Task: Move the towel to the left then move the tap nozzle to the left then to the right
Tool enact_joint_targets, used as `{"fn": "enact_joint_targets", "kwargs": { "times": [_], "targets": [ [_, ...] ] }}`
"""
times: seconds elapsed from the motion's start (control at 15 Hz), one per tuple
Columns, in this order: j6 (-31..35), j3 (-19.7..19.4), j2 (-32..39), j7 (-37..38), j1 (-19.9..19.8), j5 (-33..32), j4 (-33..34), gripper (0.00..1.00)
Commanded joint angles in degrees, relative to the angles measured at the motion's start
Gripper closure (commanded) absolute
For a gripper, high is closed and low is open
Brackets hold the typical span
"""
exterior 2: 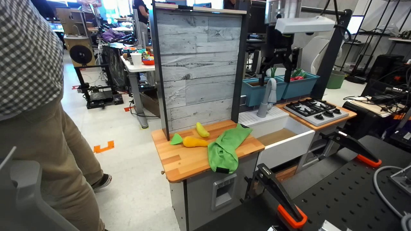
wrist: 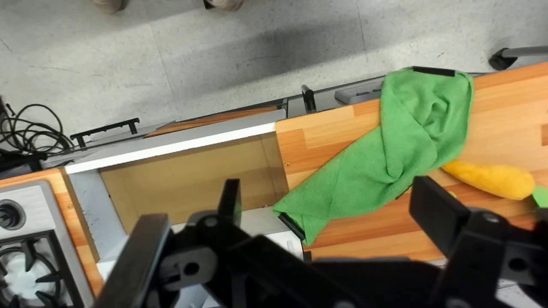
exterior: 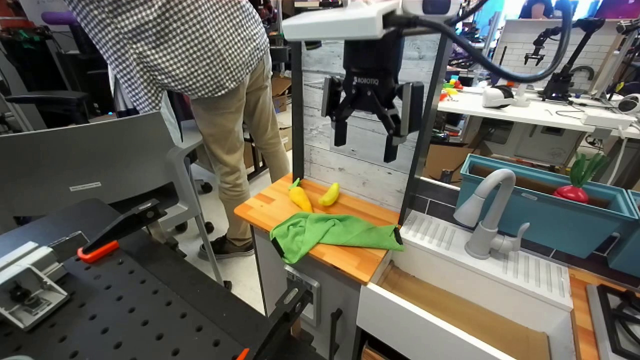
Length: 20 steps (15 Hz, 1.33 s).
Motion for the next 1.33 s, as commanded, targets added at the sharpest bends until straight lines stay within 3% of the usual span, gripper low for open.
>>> {"fn": "enact_joint_targets", "kwargs": {
  "times": [0.0,0.67,1.27],
  "targets": [
    [1.23,0.4,9.61,-2.58,-0.61,4.25,8.48,0.0],
    [5.84,0.54,31.85,-2.37,-0.14,7.05,28.51,0.0],
    [4.48,-0.55,44.01,-1.88,3.43,4.87,41.28,0.0]
  ]
}}
